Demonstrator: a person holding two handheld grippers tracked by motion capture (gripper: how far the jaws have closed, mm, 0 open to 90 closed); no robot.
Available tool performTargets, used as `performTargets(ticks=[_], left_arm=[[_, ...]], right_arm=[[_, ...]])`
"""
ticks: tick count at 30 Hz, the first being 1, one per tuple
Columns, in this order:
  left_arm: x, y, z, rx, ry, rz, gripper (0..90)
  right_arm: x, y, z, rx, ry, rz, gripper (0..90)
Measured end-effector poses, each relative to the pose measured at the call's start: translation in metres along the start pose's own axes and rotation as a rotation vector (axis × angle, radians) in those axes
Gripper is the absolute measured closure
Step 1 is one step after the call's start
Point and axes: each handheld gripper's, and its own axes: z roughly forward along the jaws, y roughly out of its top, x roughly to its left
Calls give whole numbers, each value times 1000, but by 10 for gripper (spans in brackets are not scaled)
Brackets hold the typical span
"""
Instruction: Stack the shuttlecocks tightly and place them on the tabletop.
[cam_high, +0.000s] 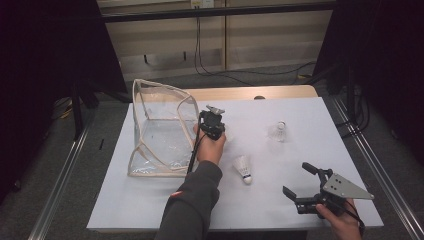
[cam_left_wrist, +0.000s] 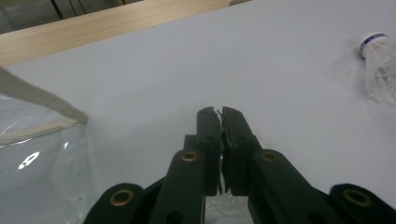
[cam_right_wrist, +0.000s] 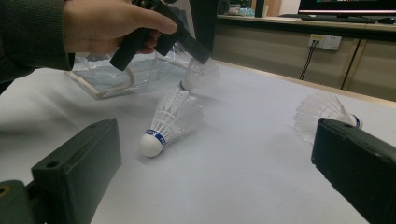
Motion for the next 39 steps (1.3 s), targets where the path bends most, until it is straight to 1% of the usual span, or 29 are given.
performTargets(ticks=[3, 4, 7, 10, 17, 20, 22, 23, 25, 26, 29, 31, 33, 36, 39], left_arm=[[-2, 0, 2, -2, -15, 0, 854], [-2, 0, 2, 3, -20, 7, 854], [-2, 1, 4, 2, -24, -4, 853], [-2, 1, 5, 3, -20, 4, 853], [-4, 4, 9, 2, -31, 2, 847], [-6, 4, 10, -3, -32, -3, 818], [-6, 4, 10, 0, -33, 2, 802], [-6, 4, 11, 2, -33, 1, 771], [-7, 4, 11, -4, -42, -1, 746], [-8, 4, 12, -14, -49, -12, 746], [-8, 5, 12, -7, -56, 4, 719], [-10, 5, 12, -9, -61, -4, 718], [-10, 4, 13, 0, -61, 10, 719], [-11, 4, 13, 5, -70, 4, 722], [-11, 4, 13, 5, -69, 9, 718]], right_arm=[[0, 0, 0, 2, 1, -2, 7], [0, 0, 0, 2, 2, -1, 7], [0, 0, 0, 3, 3, -3, 7], [0, 0, 0, 4, 2, -1, 7], [0, 0, 0, 3, 2, 0, 7], [-1, 0, 0, 3, 0, -3, 7], [-1, 0, 0, 3, 0, 0, 7], [-1, 0, 0, 1, 0, 2, 7], [-1, 0, 0, 2, 0, 0, 7], [-1, 0, 0, 2, 0, 0, 7], [-1, 0, 0, 4, 0, -2, 7], [-1, 0, 0, 3, 0, 0, 7], [-1, 0, 0, 3, 0, -1, 7], [-1, 0, 0, 3, 0, 0, 7], [-1, 0, 0, 5, 2, 1, 7]])
